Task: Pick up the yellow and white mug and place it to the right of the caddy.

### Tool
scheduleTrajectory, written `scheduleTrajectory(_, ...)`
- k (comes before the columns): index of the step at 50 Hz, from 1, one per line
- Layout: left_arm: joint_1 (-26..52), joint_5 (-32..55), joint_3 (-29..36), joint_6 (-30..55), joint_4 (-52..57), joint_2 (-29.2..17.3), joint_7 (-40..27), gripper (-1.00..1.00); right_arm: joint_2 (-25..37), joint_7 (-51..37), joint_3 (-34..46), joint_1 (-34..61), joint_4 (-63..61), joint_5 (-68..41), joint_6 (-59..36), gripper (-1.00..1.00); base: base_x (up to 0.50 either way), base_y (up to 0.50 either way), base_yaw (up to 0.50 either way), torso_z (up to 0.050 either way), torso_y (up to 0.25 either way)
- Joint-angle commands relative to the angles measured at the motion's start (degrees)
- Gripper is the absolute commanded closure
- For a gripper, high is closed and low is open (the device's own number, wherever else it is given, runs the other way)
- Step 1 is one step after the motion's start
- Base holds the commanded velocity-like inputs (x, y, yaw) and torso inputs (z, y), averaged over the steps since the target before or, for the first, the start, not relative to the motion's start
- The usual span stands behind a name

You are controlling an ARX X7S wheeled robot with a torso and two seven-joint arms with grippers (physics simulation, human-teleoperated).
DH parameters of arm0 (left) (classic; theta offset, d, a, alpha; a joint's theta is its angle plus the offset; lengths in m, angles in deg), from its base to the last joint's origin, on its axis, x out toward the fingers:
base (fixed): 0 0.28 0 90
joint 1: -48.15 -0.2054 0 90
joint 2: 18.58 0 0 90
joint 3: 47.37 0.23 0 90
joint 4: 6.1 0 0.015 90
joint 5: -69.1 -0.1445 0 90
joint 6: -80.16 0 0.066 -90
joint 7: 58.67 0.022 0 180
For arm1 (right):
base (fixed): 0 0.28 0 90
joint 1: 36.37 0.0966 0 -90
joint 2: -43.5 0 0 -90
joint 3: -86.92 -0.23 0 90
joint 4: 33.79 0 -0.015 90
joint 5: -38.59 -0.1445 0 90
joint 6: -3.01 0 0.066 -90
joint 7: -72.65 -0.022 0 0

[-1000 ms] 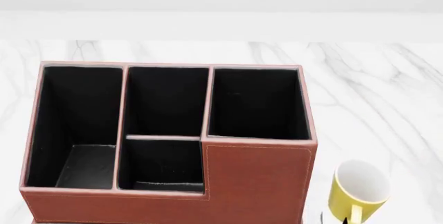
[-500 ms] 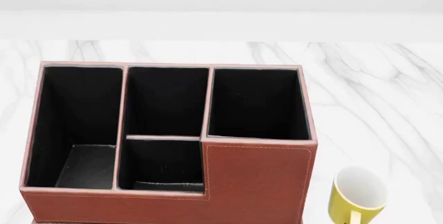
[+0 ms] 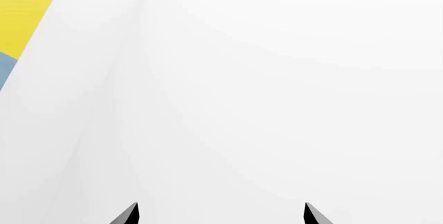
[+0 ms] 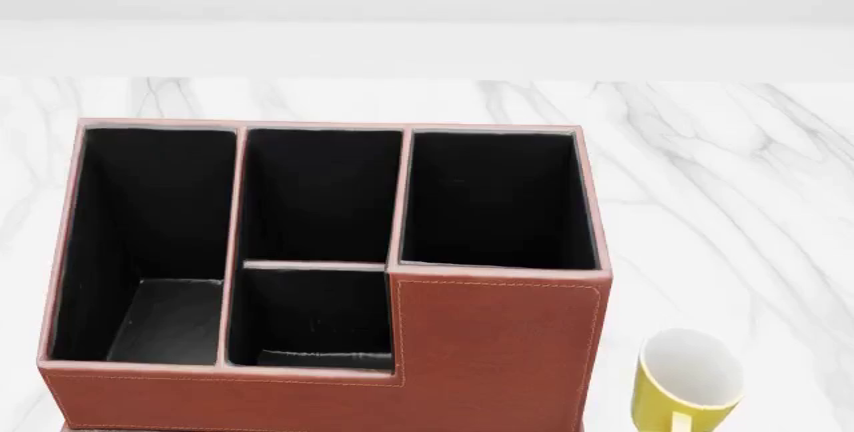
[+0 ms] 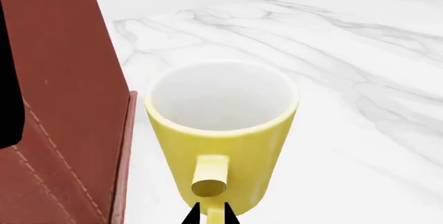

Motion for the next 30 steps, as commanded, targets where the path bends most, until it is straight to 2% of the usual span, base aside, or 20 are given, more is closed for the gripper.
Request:
scheduleTrajectory(1, 0.0, 0.3, -0.4, -0.1, 0.0, 0.0, 0.2, -1.0, -0.5, 0.8, -0.6, 0.3, 1.0, 0.6, -0.5, 1.0, 0.0, 0.0, 0.0, 0.0, 0.0)
scheduleTrajectory(11, 0.0, 0.1, -0.2, -0.1, 0.0, 0.0, 0.2, -1.0, -1.1, 1.5, -1.1, 0.3, 2.1, -0.2, -0.9, 1.0, 0.0, 0.0, 0.0, 0.0, 0.0)
scheduleTrajectory(12, 0.0, 0.1, -0.2, -0.1, 0.0, 0.0, 0.2, -1.0, -1.1, 1.3, -1.0, 0.3, 2.1, -0.1, -1.0, -1.0, 0.0, 0.0, 0.0, 0.0, 0.0)
scheduleTrajectory(30, 0.0, 0.3, -0.4, -0.2, 0.0, 0.0, 0.0, -1.0, -1.1, 1.7, -1.6, 0.2, 2.1, -0.5, -1.2, -1.0, 0.0, 0.0, 0.0, 0.0, 0.0)
